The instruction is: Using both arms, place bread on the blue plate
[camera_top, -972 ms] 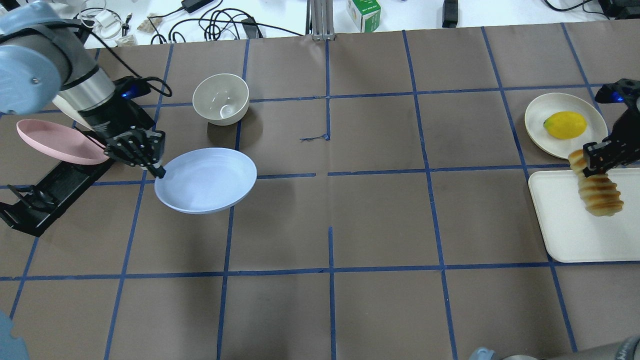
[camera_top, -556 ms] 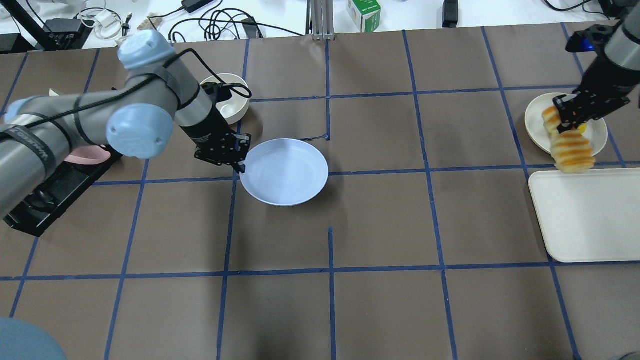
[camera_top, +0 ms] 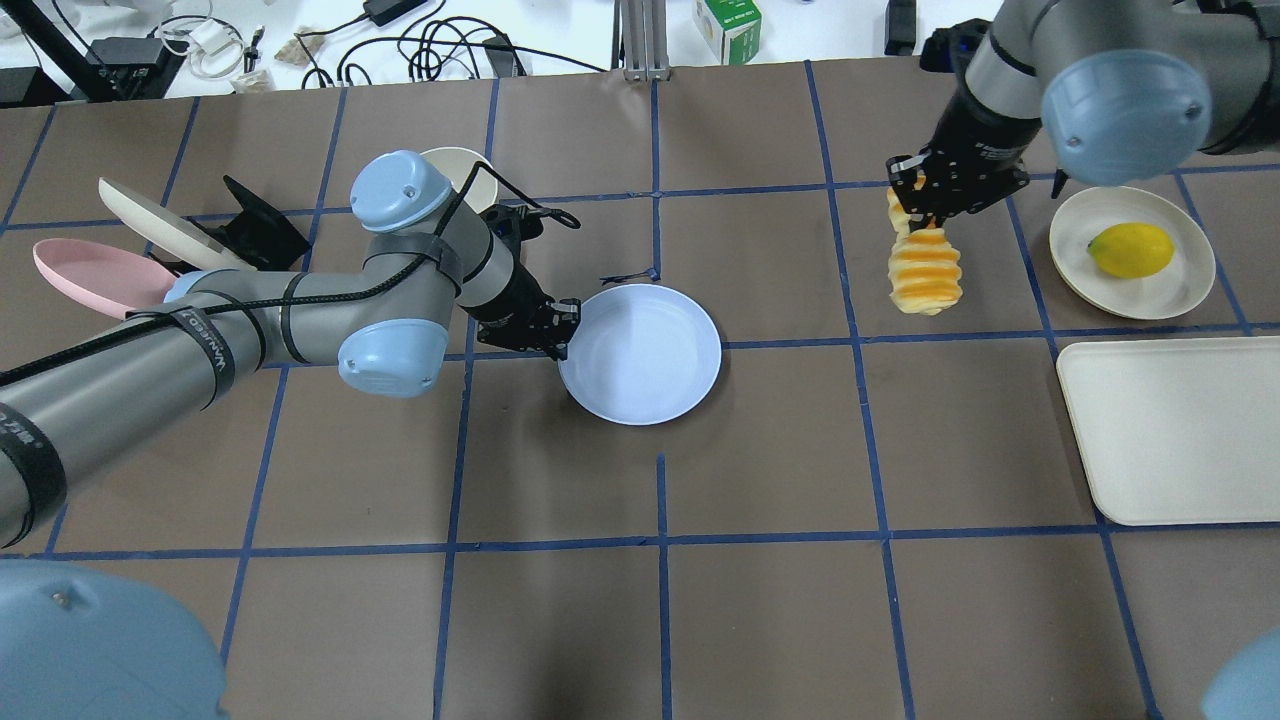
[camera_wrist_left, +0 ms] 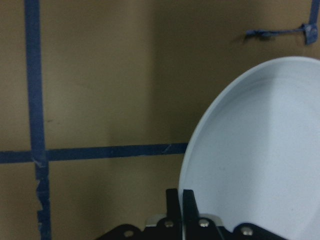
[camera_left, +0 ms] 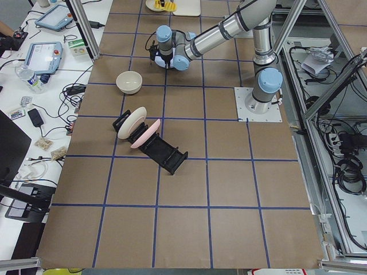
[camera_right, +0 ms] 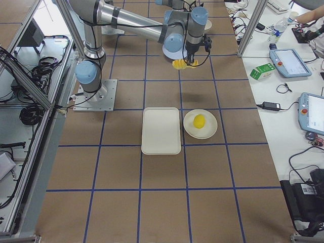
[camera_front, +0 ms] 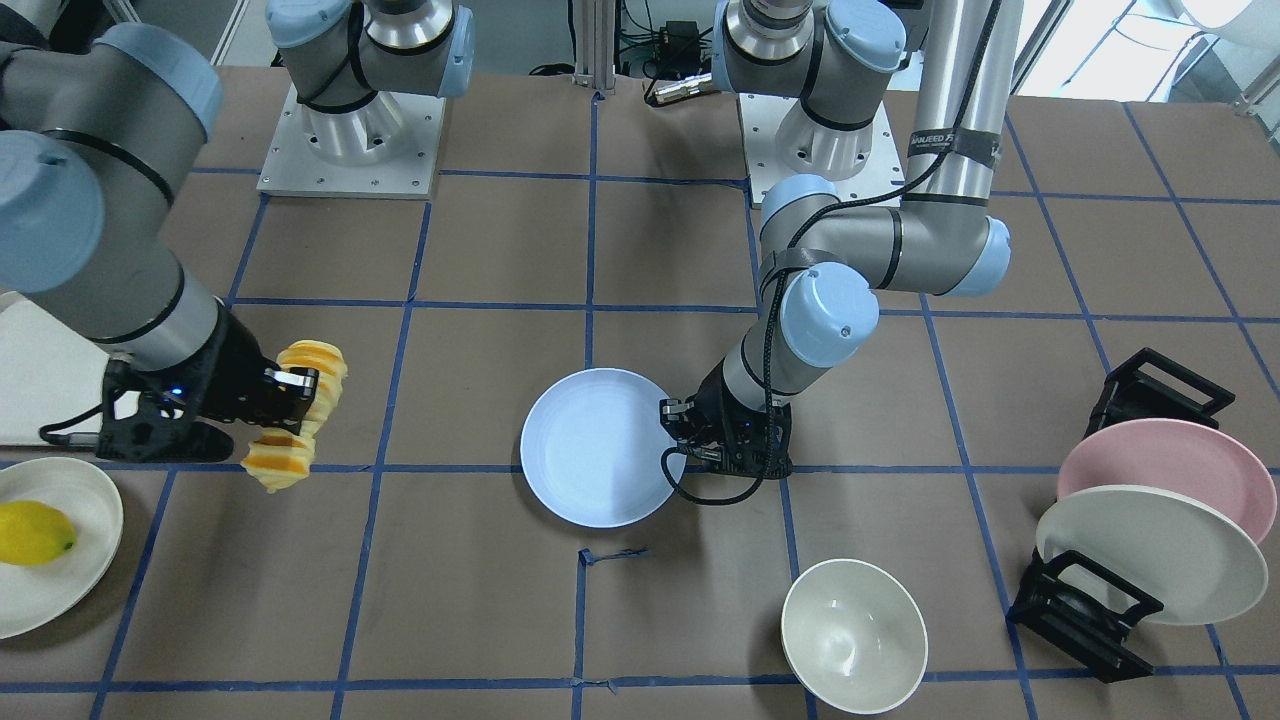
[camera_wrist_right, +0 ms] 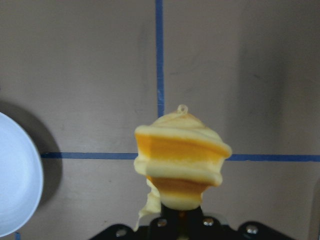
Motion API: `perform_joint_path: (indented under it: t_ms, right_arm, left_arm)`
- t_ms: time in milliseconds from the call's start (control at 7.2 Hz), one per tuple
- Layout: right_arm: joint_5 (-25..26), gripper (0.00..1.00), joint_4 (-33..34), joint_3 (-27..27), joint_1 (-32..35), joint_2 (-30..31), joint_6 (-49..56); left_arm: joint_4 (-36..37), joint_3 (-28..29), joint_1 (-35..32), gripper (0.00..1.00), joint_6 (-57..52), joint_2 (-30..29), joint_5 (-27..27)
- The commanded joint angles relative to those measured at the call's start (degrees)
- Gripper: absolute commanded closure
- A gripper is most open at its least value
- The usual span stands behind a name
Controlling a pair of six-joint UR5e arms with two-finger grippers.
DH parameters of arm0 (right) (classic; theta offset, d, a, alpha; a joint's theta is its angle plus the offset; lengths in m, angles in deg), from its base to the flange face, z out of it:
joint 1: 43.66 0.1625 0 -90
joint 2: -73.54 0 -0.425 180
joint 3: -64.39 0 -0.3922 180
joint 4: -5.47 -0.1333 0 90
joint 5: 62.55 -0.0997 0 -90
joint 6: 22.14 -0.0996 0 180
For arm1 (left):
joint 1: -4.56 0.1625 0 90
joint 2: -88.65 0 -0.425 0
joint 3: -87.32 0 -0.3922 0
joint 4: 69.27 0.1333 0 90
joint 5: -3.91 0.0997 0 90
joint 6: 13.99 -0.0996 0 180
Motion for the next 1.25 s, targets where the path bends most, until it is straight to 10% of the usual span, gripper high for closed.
perform_joint_path:
  t_ms: [0,139,278,556,1111]
  right_arm:
    - [-0.2,1.0,1.8,-3.1,8.2,-3.8,-6.3]
    - [-0.2,1.0,2.4,-4.9,12.8,-6.1,-9.0]
    - [-0.2,1.0,3.6,-5.7,15.7,-8.2,-11.2]
    - [-0.3,1.0,7.0,-5.6,18.9,-10.7,-12.5]
    - [-3.1,1.0,11.1,-5.0,21.4,-17.0,-19.6]
  left_arm:
    - [4.0,-0.1,-0.3,1.0,0.2,-1.6,-3.8]
    - [4.4,0.4,-0.3,0.17,0.2,-1.6,-3.3]
    - [7.8,0.5,0.5,0.0,-0.7,-0.8,-2.5]
    - [7.2,2.0,3.9,0.0,-1.2,2.5,5.8]
    - [-20.0,12.8,4.7,0.0,-2.7,10.7,12.7]
